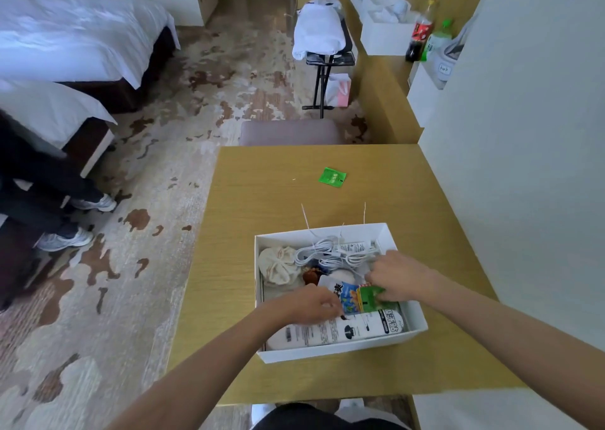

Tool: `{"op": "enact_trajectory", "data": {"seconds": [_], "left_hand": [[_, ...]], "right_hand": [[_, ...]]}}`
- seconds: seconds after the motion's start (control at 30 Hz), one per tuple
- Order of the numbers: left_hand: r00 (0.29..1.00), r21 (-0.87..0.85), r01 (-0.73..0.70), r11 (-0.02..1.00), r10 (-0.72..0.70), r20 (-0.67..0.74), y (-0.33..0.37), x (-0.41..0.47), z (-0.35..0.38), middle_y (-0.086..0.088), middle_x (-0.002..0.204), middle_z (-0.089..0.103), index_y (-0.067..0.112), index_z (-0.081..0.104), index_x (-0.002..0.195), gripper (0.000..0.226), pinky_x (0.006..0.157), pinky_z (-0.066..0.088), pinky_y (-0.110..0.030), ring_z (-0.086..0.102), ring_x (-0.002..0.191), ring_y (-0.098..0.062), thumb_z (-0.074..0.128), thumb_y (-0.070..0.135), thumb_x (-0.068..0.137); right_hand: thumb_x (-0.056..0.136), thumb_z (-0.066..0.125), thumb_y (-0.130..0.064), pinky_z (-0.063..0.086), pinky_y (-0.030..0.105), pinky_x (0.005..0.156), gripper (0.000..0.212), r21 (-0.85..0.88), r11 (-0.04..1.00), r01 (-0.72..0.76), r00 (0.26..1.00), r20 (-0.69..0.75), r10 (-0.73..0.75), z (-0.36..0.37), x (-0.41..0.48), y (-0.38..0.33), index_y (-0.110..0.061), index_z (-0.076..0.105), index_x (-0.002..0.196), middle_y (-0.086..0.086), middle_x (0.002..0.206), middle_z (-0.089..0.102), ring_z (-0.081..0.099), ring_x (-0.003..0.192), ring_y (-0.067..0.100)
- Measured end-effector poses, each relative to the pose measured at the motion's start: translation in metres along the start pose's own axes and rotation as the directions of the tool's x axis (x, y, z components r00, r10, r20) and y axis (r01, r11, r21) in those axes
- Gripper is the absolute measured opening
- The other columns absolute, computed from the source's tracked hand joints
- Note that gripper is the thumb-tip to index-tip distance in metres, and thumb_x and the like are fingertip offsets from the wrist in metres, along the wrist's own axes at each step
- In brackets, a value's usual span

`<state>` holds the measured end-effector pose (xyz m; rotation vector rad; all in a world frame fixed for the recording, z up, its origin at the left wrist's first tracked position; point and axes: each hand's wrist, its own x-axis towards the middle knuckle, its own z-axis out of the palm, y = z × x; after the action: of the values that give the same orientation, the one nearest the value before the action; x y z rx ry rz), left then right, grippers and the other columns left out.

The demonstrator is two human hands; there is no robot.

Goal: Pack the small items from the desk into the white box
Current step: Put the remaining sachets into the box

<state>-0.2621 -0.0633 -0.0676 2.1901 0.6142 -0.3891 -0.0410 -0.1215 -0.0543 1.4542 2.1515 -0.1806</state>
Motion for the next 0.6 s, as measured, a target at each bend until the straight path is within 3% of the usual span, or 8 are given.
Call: {"op": "enact_trajectory", "data": {"seconds": [0.07,0.13,0.23,0.33,0.4,0.47,0.6], "left_hand": [[1.0,-0.009,0.007,1.0,-0.008,-0.014,-0.003,-0.001,-0.004,0.0,0.122,0.065,0.022,0.064,0.117,0.032,0.088,0.047,-0.03,0.061,0.107,-0.017,0.046,0.036,0.095],[0.998,-0.031,0.017,0.999,-0.019,-0.065,-0.006,0.0,-0.01,0.0,0.118,0.067,0.022,0.065,0.113,0.028,0.083,0.049,-0.028,0.063,0.098,-0.015,0.047,0.033,0.095],[0.971,-0.066,0.048,0.997,-0.062,-0.232,-0.009,0.003,-0.026,0.002,0.112,0.069,0.022,0.066,0.11,0.025,0.069,0.043,-0.017,0.061,0.085,-0.009,0.047,0.028,0.096],[0.889,-0.163,0.105,0.981,-0.166,-0.428,-0.008,0.006,-0.051,0.002,0.108,0.07,0.021,0.065,0.111,0.023,0.069,0.047,-0.023,0.063,0.083,-0.015,0.049,0.019,0.094],[0.826,-0.212,0.095,0.973,-0.196,-0.528,-0.007,0.009,-0.069,0.001,0.109,0.068,0.018,0.061,0.117,0.03,0.06,0.046,-0.016,0.059,0.079,-0.013,0.045,0.009,0.093],[0.751,-0.21,0.083,0.974,-0.2,-0.63,-0.005,0.012,-0.084,0.0,0.108,0.067,0.015,0.059,0.118,0.032,0.055,0.041,-0.008,0.055,0.074,-0.009,0.045,0.004,0.092],[0.598,-0.251,0.177,0.952,-0.307,-0.741,-0.012,0.023,-0.117,0.0,0.101,0.07,0.021,0.063,0.108,0.024,0.064,0.053,-0.03,0.059,0.072,-0.016,0.047,0.013,0.093]], "right_hand": [[0.089,0.056,-0.042,0.048,0.039,0.086,0.035,0.031,0.999,-0.009,0.998,-0.067,0.011,-0.01,-0.003,0.008,-0.015,0.06,0.111,0.003,0.106,0.065,0.06,0.1,0.022],[0.092,0.051,-0.042,0.051,0.032,0.079,0.03,0.226,0.974,-0.014,0.981,-0.183,0.056,-0.02,-0.009,0.017,-0.017,0.062,0.105,-0.002,0.1,0.064,0.061,0.094,0.017],[0.093,0.052,-0.043,0.054,0.029,0.07,0.024,0.612,0.791,-0.002,0.923,-0.303,0.237,-0.033,-0.017,0.036,-0.023,0.065,0.099,-0.013,0.094,0.064,0.064,0.083,0.012],[0.093,0.056,-0.037,0.054,0.027,0.069,0.015,0.772,0.635,0.039,0.85,-0.36,0.385,-0.041,-0.013,0.059,-0.026,0.066,0.095,-0.017,0.09,0.067,0.065,0.079,0.007],[0.093,0.058,-0.029,0.05,0.017,0.068,0.011,0.815,0.573,0.086,0.789,-0.407,0.461,-0.041,-0.003,0.075,-0.024,0.068,0.094,-0.015,0.087,0.068,0.062,0.081,-0.001],[0.093,0.058,-0.024,0.051,0.016,0.069,0.011,0.858,0.5,0.119,0.752,-0.407,0.518,-0.038,0.01,0.09,-0.021,0.068,0.096,-0.013,0.087,0.068,0.062,0.082,0.0],[0.094,0.056,-0.017,0.048,0.016,0.072,0.016,0.89,0.453,0.05,0.798,-0.308,0.518,-0.027,0.05,0.122,-0.015,0.067,0.105,-0.004,0.099,0.069,0.062,0.089,0.006]]}}
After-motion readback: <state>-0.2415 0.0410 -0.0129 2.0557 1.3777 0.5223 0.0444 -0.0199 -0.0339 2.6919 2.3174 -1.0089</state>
